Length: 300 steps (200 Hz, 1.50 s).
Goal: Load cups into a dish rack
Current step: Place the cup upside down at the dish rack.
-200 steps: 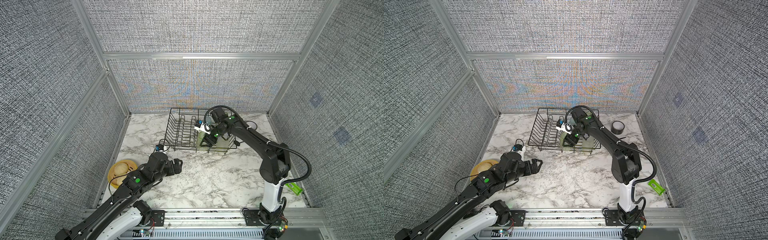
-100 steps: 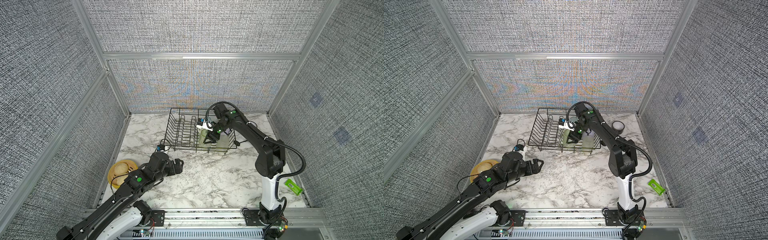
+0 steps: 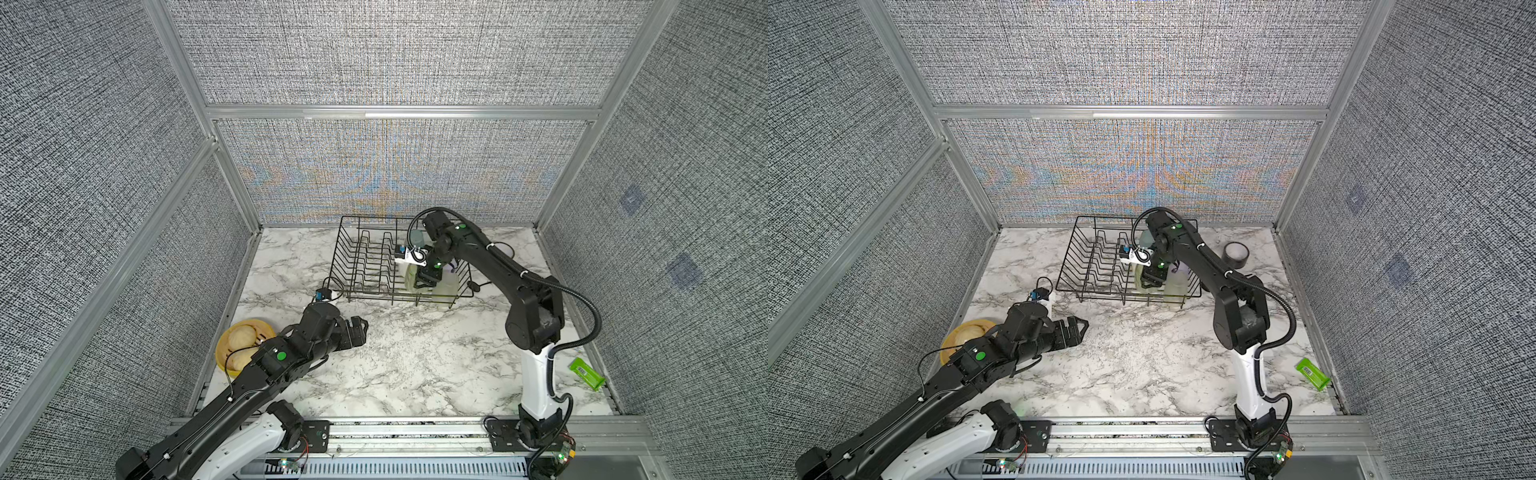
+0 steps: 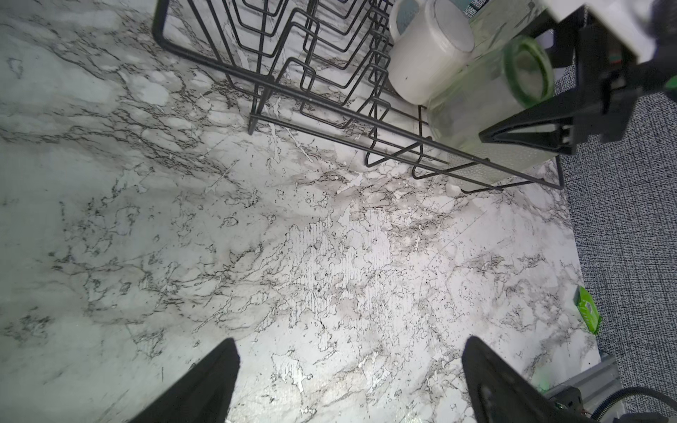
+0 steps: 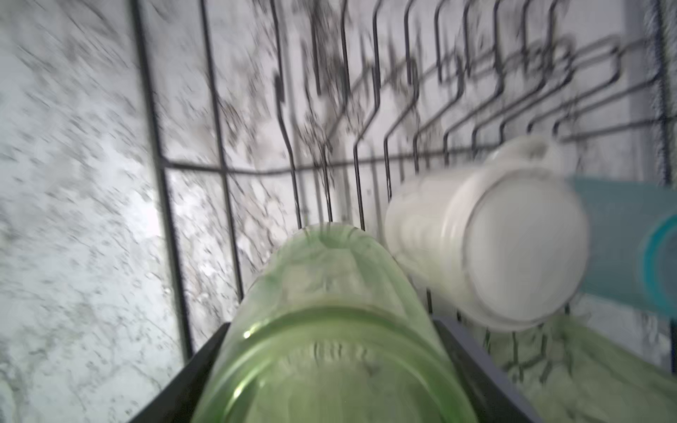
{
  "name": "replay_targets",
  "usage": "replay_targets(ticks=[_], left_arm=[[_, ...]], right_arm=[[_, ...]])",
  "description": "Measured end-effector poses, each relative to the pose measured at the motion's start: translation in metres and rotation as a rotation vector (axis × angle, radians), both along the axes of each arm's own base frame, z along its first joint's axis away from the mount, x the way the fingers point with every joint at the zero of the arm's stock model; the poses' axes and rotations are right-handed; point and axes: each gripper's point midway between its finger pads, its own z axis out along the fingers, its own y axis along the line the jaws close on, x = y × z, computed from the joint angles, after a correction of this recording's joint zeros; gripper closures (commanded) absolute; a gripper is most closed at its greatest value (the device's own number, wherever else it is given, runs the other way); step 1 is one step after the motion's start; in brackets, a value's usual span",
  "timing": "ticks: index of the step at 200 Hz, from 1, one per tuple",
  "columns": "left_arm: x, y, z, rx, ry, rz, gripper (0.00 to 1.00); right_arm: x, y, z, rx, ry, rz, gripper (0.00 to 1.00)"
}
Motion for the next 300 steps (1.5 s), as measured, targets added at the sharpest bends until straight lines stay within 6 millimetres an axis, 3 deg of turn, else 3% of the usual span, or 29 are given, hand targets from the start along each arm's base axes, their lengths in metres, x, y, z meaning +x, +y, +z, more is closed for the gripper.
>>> replay_targets(ticks=[21,72,122,220,267,300], left_arm=[[0.000,0.000,0.000,0.002,-0.001,-0.001,0.04],[0.000,0.000,-0.001,0.006,0.000,-0.004,0.04],[-0.001,0.001,0.004,-0.008,-0.015,-0.003,0.04],[-0.002,0.002,0.008,-0.016,-0.026,-0.003,0.04],[-0.004,0.004,0.011,-0.026,-0.038,-0.002,0.04],[-0.004,0.005,0.010,-0.025,-0.041,0.002,0.04]], right_arm=[[0.007,-0.010,0.001,-0.049,-0.044,-0.021,0.34],[0.005,0.002,0.023,0.030,-0.079,-0.002,0.34],[0.003,0.015,0.031,0.102,-0.052,-0.043,0.35],[0.001,0.035,0.034,0.215,0.101,-0.640,0.37],[0.017,0.019,0.020,0.195,0.070,-0.909,0.37],[0.018,0.022,0.009,0.210,0.067,-1.005,0.37]])
